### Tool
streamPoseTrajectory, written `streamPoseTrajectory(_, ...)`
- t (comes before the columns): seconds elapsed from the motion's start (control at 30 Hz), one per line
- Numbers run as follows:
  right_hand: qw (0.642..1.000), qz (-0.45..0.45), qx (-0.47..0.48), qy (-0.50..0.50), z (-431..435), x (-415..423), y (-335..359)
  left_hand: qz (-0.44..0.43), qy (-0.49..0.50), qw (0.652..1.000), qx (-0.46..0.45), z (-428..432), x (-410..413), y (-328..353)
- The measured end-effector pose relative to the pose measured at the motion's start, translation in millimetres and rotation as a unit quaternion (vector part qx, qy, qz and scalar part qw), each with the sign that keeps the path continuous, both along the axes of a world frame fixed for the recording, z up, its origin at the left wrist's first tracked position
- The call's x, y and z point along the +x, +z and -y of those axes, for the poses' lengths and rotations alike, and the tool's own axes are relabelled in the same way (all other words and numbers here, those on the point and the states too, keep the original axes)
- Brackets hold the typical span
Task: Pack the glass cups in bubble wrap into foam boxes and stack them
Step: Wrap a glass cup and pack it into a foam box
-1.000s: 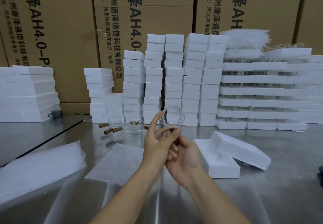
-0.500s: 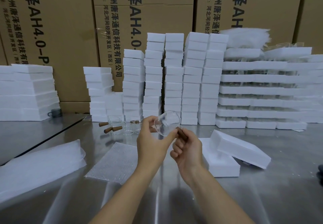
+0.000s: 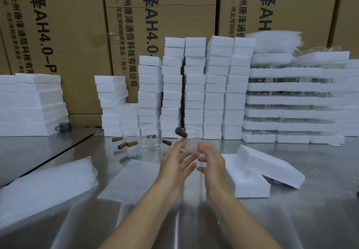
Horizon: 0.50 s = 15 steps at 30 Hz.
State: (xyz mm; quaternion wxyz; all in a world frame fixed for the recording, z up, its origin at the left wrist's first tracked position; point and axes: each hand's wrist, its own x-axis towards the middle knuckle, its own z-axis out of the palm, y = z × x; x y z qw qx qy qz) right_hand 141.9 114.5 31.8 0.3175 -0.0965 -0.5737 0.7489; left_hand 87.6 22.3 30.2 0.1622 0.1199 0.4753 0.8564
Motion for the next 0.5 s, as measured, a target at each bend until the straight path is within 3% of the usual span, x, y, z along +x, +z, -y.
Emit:
streamPoseTrajectory(0.27,0.992,0.028,0.013,0.125,5.5,4.6,2.9,0.051,-0.036,0.997,-0.035,-5.5,5.6,0.2)
streamPoseTrajectory(0.5,0.998,-0.009,0.01,0.055,4.6,1.5,-0.7,0.031,-0.037,0.993,-0.106,-9.2,4.7,-5.7)
